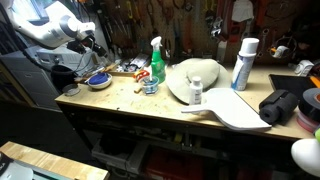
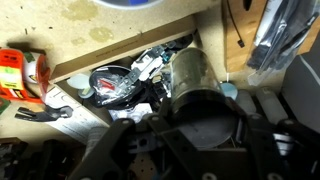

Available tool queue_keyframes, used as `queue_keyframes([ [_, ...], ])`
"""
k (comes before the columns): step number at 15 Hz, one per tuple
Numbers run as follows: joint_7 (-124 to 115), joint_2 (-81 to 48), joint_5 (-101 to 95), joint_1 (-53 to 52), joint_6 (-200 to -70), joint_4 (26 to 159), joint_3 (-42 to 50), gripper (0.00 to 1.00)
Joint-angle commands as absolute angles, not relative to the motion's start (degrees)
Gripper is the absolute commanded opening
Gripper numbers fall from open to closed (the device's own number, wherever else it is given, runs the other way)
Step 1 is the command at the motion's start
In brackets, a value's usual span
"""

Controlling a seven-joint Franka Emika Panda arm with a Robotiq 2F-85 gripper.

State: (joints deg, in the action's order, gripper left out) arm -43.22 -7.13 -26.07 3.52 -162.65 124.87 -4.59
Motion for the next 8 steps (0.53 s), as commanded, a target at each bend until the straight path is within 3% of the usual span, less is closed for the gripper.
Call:
queue_keyframes([
  [1, -44.2, -9.1, -28.0, 3.5, -162.3, 122.7, -3.6, 0.29],
  [8, -45.8, -16.4, -31.7, 2.1, -162.9, 115.7, -1.6, 0.29],
])
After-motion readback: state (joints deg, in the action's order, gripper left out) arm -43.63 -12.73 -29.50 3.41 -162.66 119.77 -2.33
